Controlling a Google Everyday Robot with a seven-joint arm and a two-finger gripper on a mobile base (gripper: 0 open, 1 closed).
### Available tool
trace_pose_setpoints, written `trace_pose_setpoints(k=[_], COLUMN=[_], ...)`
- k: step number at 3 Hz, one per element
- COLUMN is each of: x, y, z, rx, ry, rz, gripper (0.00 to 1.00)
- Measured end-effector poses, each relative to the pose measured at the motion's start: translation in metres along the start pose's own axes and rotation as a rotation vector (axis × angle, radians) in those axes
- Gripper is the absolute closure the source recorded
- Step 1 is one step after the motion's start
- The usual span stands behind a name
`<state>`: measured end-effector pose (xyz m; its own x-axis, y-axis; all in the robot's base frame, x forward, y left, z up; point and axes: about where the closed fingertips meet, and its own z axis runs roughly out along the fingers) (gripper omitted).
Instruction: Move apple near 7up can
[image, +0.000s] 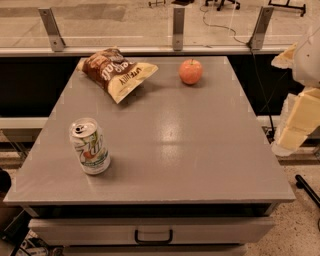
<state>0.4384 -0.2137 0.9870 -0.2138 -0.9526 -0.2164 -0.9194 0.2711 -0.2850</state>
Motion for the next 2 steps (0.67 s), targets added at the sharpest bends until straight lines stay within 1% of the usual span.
trace_pose_setpoints(k=[1, 2], x=[0.0, -0.001], y=[0.0, -0.031], z=[0.0, 0.0], rx=[0.0, 0.036], ry=[0.0, -0.04], rz=[0.0, 0.025], gripper=[0.0, 0.0])
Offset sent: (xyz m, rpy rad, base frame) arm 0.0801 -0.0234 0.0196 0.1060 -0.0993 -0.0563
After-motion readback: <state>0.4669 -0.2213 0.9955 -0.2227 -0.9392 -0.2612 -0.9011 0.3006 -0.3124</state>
